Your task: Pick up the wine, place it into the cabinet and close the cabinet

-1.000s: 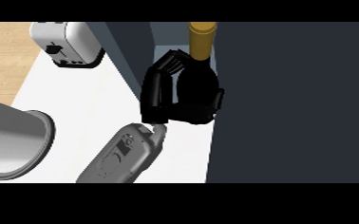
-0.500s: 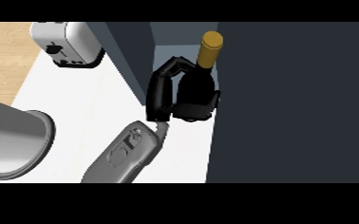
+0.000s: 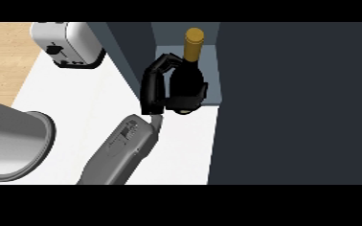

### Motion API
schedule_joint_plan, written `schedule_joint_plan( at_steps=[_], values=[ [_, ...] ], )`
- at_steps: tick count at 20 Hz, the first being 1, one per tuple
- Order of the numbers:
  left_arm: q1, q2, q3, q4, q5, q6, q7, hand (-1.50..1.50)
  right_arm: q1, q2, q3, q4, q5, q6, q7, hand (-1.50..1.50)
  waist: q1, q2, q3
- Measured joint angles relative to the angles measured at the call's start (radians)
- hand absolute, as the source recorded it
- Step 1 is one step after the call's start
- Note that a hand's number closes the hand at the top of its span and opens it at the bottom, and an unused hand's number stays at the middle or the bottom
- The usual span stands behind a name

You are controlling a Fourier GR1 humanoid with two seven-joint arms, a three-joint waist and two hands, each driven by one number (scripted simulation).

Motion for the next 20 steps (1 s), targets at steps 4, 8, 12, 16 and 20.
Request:
schedule_joint_plan(
  at_steps=[4, 8, 12, 16, 20],
  values=[
    [-0.031, 0.004, 0.038, 0.053, 0.023, -0.024, -0.023, 1.50, -0.010, 0.001, -0.013, 0.004, -0.003, -0.002, 0.001, -1.50, 0.000, 0.000, 0.000],
    [-0.068, 0.002, 0.068, 0.092, 0.029, -0.045, 0.004, 1.50, -0.005, 0.010, -0.001, 0.005, -0.003, -0.008, 0.004, -1.50, 0.000, 0.000, 0.000],
    [-0.101, 0.006, 0.098, 0.140, 0.037, -0.089, 0.012, 1.50, -0.012, 0.004, -0.008, 0.003, -0.008, -0.005, 0.013, -1.50, -0.001, 0.000, 0.000],
    [-0.150, 0.002, 0.123, 0.224, 0.062, -0.093, -0.002, 1.50, 0.006, 0.011, -0.006, 0.006, -0.012, 0.008, -0.007, -1.50, -0.007, 0.001, 0.000],
    [-0.224, 0.001, 0.159, 0.338, 0.074, -0.112, -0.026, 1.50, 0.022, 0.017, -0.002, 0.011, -0.014, 0.023, -0.023, -1.50, -0.011, 0.003, 0.000]
  ],
)
